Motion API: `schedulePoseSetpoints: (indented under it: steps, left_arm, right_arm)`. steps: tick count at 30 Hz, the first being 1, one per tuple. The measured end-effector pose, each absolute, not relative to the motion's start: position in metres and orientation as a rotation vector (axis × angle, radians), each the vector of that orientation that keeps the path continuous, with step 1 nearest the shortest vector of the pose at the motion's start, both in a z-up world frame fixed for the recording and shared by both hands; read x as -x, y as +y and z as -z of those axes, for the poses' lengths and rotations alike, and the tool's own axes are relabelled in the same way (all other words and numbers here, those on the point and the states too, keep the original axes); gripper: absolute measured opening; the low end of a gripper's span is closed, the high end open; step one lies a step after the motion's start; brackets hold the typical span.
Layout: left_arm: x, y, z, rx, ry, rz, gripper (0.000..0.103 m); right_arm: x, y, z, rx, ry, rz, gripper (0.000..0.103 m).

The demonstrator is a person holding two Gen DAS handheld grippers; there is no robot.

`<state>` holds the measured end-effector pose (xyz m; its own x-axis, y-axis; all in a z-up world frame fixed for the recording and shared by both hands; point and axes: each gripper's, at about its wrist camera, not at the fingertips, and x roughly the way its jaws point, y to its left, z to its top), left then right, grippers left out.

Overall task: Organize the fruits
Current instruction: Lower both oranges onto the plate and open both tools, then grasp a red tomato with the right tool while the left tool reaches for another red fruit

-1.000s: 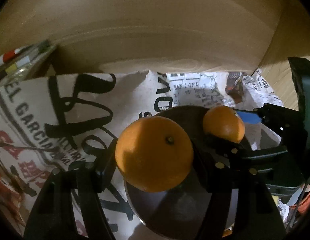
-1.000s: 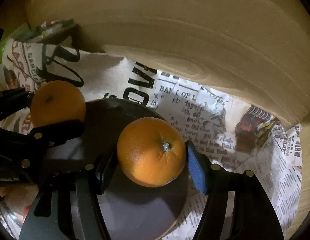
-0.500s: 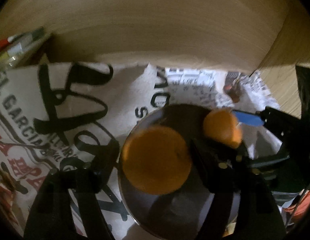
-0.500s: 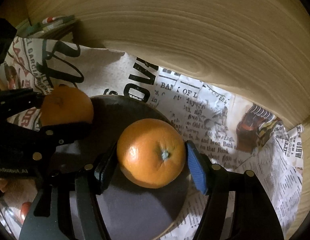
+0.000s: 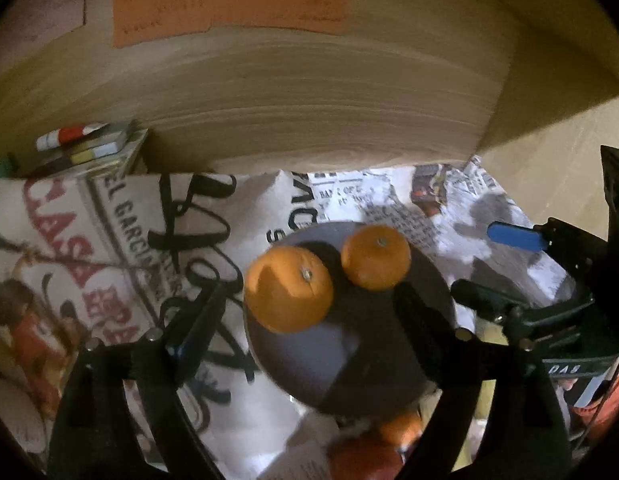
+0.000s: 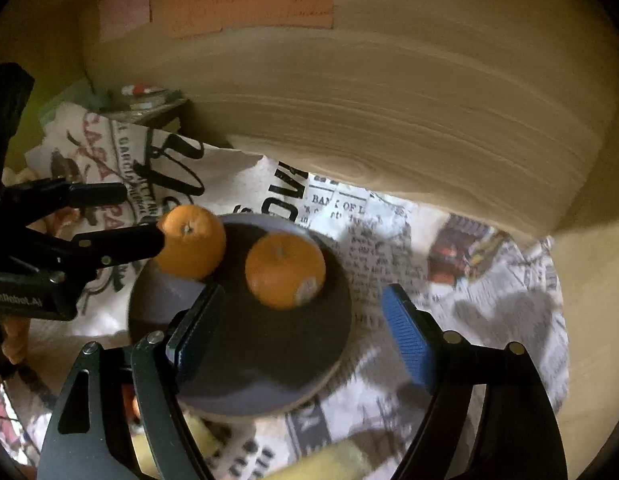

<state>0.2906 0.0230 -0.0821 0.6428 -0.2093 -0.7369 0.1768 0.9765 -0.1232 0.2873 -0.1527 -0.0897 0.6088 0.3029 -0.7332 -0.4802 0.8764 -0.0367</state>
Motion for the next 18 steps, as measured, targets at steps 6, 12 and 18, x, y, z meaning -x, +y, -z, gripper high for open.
schedulePoseSetpoints:
  steps: [6,12,18]
  left_arm:
    - [-0.253,0.018,0.082,0.015,0.846,0.244,0.089]
    - [-0.219,0.012,0.099,-0.01,0.862,0.254,0.089]
    - [-0.181,0.024,0.113,0.012,0.879,0.21,0.089]
  right_arm:
    - [-0.251,-0.17,0.09,0.228,0.781,-0.431,0.082]
    - [-0.219,-0.183,0.101,0.235,0.795,-0.392,0.083]
    - [-0.184,-0.191,0.111,0.153,0.802,-0.421,0.083]
